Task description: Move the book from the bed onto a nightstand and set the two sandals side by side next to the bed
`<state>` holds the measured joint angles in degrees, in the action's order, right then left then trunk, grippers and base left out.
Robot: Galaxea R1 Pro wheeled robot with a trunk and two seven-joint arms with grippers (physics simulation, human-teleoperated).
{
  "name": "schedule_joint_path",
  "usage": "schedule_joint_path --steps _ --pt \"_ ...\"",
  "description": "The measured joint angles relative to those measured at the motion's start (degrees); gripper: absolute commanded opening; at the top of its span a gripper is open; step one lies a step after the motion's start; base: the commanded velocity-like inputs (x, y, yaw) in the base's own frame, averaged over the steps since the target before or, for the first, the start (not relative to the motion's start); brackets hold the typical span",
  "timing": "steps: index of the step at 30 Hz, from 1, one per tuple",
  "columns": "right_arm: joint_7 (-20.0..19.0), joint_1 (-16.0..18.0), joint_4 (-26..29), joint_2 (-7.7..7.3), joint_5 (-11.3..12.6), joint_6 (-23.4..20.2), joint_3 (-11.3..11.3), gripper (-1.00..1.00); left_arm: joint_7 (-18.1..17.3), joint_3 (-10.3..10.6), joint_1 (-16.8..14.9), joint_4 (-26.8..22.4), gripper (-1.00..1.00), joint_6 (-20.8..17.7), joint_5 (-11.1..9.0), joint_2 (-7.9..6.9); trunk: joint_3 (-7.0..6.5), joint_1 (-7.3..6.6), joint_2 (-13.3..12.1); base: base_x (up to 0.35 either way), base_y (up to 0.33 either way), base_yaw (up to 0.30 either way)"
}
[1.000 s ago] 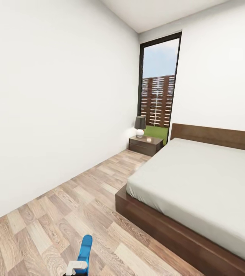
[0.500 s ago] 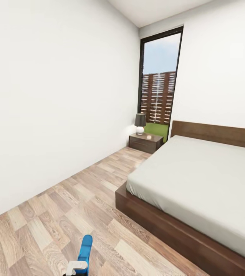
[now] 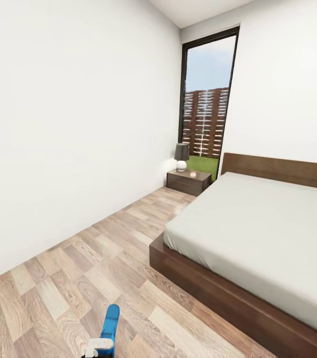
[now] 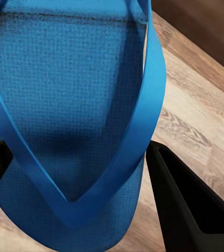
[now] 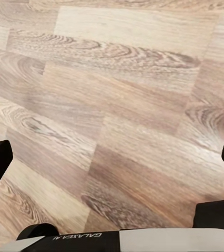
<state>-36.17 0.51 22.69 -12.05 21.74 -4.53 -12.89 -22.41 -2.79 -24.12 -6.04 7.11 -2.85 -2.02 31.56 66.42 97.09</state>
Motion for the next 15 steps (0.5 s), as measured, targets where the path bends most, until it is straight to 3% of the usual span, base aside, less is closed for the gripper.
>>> schedule_joint_path --steps 6,15 --pt "0.0 0.0 0.0 0.00 0.0 0.0 0.0 1.00 0.1 0.0 0.0 0.0 -1.00 0.0 -0.1 0.92 0.54 0.00 0.0 0.000 0.000 0.000" --pt "0.0 0.0 0.0 0.00 0.0 0.0 0.0 1.00 0.1 -0.1 0.0 0.0 -1.00 0.0 -0.1 1.13 1.35 0.00 0.0 0.000 0.000 0.000"
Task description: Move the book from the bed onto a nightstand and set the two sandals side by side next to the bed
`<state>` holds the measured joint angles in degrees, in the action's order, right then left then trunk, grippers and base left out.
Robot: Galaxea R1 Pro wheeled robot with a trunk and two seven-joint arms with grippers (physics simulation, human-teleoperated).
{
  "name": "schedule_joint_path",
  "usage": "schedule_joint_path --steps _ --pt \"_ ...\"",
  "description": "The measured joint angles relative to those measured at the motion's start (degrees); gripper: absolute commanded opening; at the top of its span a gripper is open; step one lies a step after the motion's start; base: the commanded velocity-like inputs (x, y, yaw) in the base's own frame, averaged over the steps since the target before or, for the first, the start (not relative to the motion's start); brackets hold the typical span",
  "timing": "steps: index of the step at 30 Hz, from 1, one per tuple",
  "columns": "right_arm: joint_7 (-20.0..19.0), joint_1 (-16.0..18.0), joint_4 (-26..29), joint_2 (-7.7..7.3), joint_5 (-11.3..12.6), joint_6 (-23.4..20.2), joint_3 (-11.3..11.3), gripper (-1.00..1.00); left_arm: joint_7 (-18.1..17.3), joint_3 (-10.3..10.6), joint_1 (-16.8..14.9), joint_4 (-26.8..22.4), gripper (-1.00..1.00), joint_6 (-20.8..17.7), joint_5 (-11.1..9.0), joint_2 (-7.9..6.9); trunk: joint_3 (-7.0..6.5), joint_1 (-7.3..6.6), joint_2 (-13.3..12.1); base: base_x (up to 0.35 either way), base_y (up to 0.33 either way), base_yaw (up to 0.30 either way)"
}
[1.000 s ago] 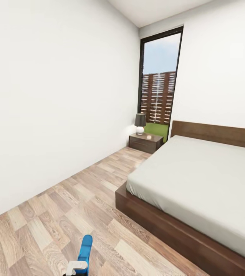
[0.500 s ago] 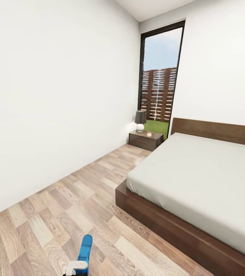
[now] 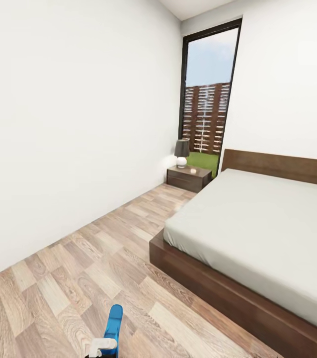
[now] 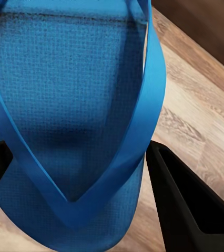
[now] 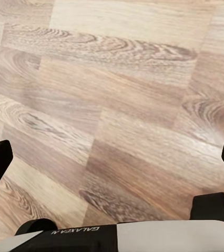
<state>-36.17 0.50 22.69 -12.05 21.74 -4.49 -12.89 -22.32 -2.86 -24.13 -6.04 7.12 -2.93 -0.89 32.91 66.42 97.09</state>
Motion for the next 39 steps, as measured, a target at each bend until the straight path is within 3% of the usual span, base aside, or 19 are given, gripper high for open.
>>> schedule_joint_path --steps 21,33,39 --pt "0.0 0.0 -0.1 0.00 0.0 0.0 0.0 1.00 0.1 0.0 0.0 0.0 -1.00 0.0 0.0 0.01 1.69 0.00 0.0 0.000 0.000 -0.015" --pt "0.1 0.0 -0.1 0.00 0.0 0.0 -0.1 1.00 0.0 0.0 0.0 0.0 -1.00 0.0 0.1 0.01 1.74 0.00 0.0 0.000 0.000 -0.002" --pt "0.0 0.0 -0.1 0.00 0.0 0.0 -0.1 1.00 0.0 0.0 0.0 0.0 -1.00 0.0 0.0 0.01 0.67 -1.31 -2.4 0.000 0.000 0.000"
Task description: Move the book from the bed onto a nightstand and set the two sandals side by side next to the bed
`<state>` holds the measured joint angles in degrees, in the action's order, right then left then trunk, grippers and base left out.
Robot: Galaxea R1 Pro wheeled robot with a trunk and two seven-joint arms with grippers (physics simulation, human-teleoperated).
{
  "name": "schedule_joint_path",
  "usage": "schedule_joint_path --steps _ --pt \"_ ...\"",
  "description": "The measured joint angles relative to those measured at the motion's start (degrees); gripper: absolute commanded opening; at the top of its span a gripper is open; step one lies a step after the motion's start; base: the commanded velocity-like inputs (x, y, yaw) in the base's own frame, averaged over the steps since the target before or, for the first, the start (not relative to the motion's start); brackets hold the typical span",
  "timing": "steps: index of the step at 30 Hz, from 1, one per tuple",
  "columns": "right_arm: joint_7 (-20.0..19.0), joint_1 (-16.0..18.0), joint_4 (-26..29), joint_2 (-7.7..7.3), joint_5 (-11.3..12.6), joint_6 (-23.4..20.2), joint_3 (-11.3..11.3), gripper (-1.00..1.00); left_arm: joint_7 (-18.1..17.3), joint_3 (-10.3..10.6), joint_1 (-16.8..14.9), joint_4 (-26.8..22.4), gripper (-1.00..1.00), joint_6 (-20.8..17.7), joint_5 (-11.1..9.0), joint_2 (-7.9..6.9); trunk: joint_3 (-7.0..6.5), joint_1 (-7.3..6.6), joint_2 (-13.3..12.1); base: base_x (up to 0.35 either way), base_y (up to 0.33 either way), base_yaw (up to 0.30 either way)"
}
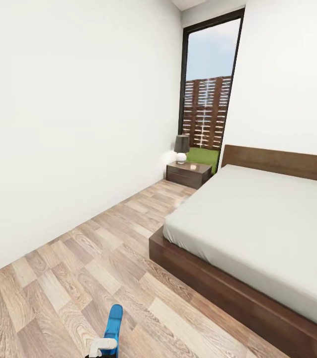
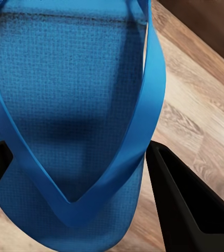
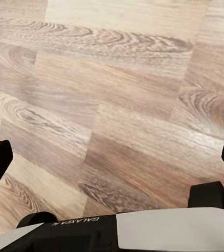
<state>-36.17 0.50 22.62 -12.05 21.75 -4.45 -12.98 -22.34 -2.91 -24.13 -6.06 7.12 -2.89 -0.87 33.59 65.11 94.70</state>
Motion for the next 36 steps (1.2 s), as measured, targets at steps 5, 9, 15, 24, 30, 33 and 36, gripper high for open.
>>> schedule_joint_path --steps 5,9,15,24,30,33,36 --pt "0.0 0.0 0.0 0.00 0.0 0.0 0.1 1.00 0.0 0.0 0.0 0.0 -1.00 0.0 0.0 0.00 -0.90 -1.10 -2.0 0.000 0.000 0.000" --pt "0.0 0.0 0.1 0.00 0.0 0.0 0.1 1.00 0.0 0.0 0.0 0.0 -1.00 0.0 0.0 0.00 -1.08 -1.33 -2.4 0.000 0.000 0.000" --pt "-0.1 0.0 0.1 0.00 0.0 0.0 0.1 1.00 0.0 0.0 0.0 0.0 -1.00 0.0 0.0 0.00 -1.08 -1.33 -2.4 0.000 0.000 0.000" --pt "-0.1 0.0 0.1 0.00 0.0 -0.1 -0.1 1.00 0.0 0.0 0.0 0.0 -1.00 0.0 0.0 0.01 -1.08 -1.32 -2.4 0.000 0.000 -0.181" --pt "-0.1 0.0 0.1 0.00 0.0 -0.1 0.0 1.00 0.0 0.0 0.0 0.0 -1.00 0.0 0.0 0.01 -1.08 -1.32 -2.4 0.000 0.000 -0.295" --pt "0.0 0.0 0.1 0.00 0.0 0.0 0.0 1.00 0.0 0.0 0.0 0.0 -1.00 0.0 0.0 0.01 -1.08 -1.32 -2.4 0.000 0.000 -0.300" --pt "0.0 0.0 0.1 0.00 0.0 0.0 0.0 1.00 0.0 0.0 0.0 0.0 -1.00 0.0 0.0 0.01 -1.08 -1.32 -2.4 0.000 0.000 -0.300"
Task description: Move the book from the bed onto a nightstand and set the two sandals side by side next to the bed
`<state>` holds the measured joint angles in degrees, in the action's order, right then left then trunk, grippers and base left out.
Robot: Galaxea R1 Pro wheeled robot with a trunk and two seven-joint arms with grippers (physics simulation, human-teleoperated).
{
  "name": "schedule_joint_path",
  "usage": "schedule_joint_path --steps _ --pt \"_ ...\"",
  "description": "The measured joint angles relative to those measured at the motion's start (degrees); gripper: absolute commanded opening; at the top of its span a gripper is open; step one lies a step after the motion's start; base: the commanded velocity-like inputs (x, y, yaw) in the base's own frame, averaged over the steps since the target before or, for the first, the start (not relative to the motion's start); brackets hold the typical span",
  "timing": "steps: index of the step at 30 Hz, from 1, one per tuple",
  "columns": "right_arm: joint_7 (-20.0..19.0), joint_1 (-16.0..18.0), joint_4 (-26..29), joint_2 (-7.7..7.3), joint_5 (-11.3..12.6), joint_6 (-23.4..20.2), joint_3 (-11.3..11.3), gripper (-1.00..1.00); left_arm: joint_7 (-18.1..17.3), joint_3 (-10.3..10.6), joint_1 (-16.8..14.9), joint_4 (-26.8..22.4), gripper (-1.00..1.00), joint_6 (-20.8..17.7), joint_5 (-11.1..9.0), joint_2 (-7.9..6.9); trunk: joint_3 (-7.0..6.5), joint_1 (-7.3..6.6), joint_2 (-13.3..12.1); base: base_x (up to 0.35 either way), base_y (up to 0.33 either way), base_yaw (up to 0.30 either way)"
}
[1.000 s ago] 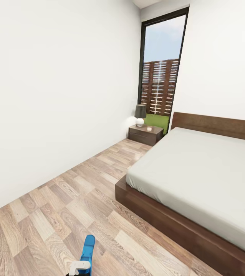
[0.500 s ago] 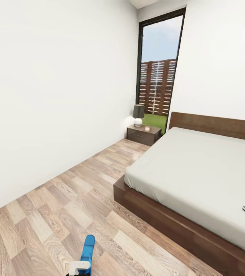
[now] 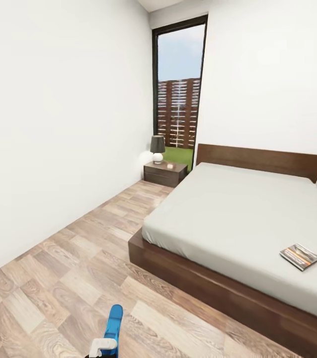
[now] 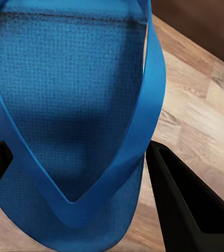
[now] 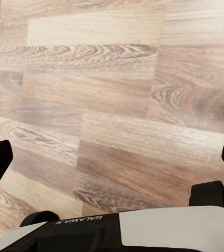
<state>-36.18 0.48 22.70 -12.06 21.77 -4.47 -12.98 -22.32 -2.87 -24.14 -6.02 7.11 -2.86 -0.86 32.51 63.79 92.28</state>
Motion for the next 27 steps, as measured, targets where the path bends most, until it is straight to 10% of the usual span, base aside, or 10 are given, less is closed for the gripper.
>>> schedule_joint_path --steps 27 --pt "0.0 0.0 0.0 0.00 0.0 0.0 0.0 1.00 0.0 0.0 0.0 0.0 -1.00 0.0 0.0 0.00 0.00 0.00 0.0 0.000 0.000 -0.300"
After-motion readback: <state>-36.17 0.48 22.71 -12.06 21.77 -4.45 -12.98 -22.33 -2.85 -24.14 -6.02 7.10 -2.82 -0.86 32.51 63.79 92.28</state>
